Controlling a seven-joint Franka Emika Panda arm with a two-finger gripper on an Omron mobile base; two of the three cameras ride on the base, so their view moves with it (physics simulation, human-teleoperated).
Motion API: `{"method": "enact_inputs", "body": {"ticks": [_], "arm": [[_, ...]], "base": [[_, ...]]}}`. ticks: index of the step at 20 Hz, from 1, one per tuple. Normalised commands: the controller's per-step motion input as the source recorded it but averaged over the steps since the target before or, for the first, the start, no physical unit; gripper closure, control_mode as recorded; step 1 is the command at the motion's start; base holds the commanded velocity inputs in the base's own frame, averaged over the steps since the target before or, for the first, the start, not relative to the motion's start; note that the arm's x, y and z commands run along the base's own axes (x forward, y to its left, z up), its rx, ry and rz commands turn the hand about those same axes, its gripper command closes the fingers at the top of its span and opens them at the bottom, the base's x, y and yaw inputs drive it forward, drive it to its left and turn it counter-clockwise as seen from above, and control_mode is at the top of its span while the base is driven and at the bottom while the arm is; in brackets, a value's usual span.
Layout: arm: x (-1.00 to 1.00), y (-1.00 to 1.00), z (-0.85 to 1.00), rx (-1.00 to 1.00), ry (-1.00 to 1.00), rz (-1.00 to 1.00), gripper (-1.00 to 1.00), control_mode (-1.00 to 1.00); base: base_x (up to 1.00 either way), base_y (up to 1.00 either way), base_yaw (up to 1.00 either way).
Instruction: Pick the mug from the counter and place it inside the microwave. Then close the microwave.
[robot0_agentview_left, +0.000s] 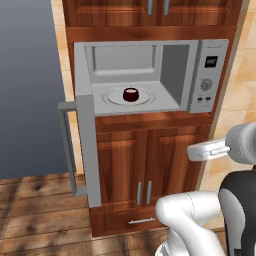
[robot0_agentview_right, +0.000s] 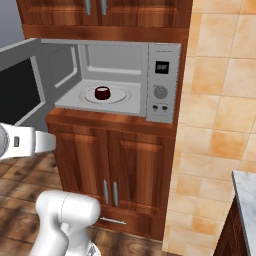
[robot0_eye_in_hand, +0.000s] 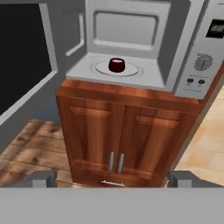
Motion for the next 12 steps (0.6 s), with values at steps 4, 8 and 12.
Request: {"method": "enact_inputs", "body": {"ticks": [4, 8, 12], "arm": [[-0.41, 0.23, 0.3, -0.11, -0.27, 0.0, -1.0, -1.0], [-0.42, 0.28, 0.25, -0.1, -0.33, 0.0, -1.0, -1.0], [-0.36, 0.23, 0.24, -0.11, -0.38, 0.0, -1.0, -1.0]], "base": [[0.0, 0.0, 0.0], [0.0, 0.0, 0.0], [0.0, 0.0, 0.0]]}}
